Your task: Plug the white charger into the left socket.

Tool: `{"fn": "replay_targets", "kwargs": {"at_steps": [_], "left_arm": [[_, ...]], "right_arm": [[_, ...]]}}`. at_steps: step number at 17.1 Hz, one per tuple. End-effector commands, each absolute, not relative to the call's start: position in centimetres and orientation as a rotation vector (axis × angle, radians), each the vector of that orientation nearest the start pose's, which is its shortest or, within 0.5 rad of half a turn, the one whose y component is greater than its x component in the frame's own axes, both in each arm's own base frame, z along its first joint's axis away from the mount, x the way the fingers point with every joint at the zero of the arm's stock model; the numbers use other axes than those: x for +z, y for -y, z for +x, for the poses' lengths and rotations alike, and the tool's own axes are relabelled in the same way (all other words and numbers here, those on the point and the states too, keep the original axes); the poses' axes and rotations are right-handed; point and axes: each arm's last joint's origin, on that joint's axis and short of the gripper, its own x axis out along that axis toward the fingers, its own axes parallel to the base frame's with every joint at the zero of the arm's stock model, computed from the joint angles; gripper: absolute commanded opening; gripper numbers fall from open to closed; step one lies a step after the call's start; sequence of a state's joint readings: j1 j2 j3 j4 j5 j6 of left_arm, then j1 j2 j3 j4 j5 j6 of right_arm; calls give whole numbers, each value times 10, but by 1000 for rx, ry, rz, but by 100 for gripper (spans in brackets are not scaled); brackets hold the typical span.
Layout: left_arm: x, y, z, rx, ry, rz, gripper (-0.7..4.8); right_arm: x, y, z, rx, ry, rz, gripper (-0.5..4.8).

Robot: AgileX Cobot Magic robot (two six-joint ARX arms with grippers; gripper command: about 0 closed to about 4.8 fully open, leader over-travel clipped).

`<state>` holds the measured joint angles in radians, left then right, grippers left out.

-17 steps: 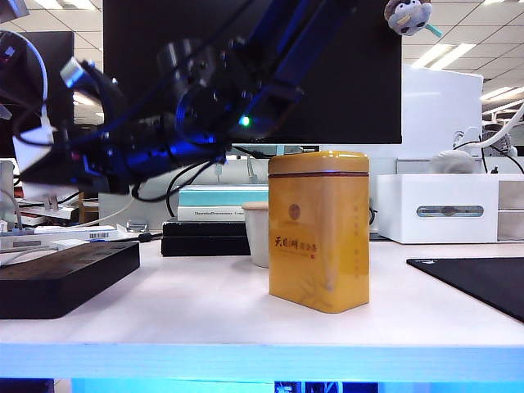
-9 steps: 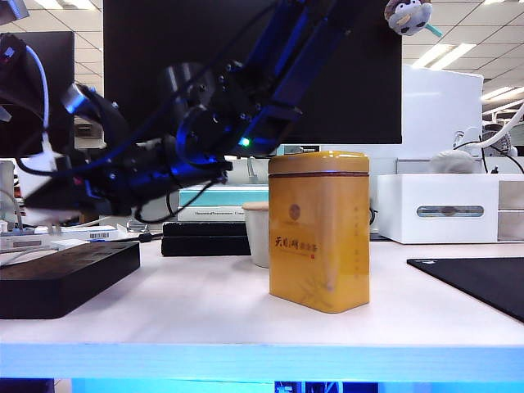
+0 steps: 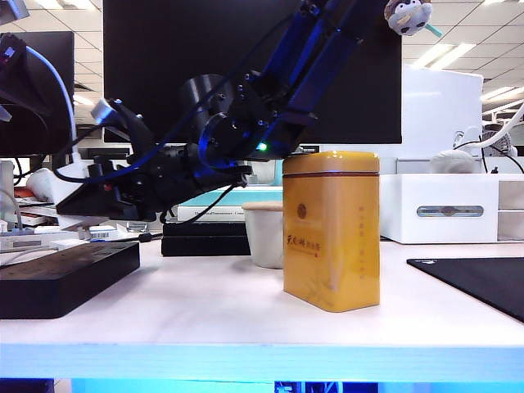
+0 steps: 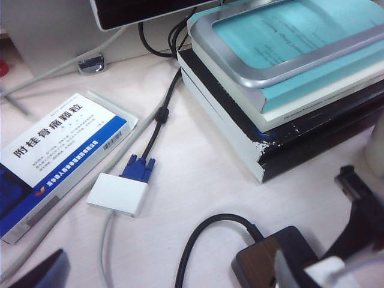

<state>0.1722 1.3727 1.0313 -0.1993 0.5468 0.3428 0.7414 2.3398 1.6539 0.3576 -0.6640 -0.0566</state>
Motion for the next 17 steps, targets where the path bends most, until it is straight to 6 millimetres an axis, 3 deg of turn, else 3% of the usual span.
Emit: {"fn": "replay_targets", "kwargs": {"at_steps": [1,5,17], "left_arm": [[293,-36,296,-449,-416,145,479],[293,-36,296,-449,-419,144,479],[292,-36,296,-452,-431,139,479]], "right_arm": [[155,-364,368,1440,-305,-57,-1],[150,-362,366,1519,-363,-38,-1],[135,-360,371,1465,-360,-69,-1]]}}
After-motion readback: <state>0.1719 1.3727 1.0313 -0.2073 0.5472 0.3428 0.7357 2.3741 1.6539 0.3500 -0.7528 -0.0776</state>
